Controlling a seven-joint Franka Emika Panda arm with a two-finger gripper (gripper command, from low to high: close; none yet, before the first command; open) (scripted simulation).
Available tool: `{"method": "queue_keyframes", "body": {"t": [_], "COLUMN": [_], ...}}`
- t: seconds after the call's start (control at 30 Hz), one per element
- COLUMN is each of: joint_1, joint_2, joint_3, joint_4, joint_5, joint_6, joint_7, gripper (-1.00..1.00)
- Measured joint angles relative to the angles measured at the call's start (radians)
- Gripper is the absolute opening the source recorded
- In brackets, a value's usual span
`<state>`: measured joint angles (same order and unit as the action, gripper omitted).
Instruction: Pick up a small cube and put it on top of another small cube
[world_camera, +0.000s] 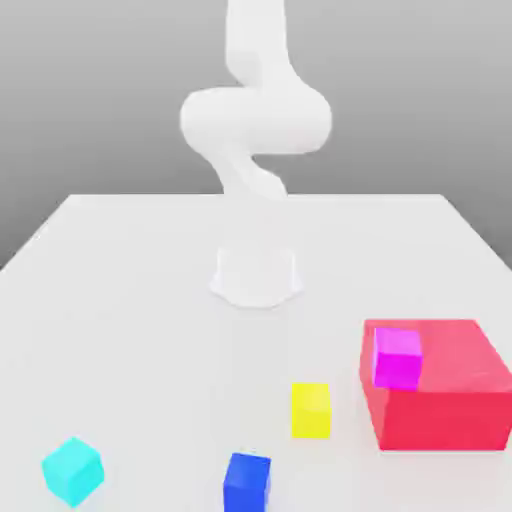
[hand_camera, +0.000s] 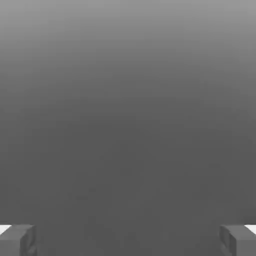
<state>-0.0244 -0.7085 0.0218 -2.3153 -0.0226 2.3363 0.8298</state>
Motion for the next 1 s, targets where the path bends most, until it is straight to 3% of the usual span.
{"method": "queue_keyframes", "body": {"t": [0.53,1.0], "joint_1": [-0.093,-0.096], "joint_2": [0.588,1.082], "joint_3": [0.064,0.063], "joint_4": [-0.097,-0.140], "joint_5": [-0.126,-0.074], "joint_6": [0.232,0.492], "joint_7": [0.177,0.199], "gripper": [0.00,0.00]}}
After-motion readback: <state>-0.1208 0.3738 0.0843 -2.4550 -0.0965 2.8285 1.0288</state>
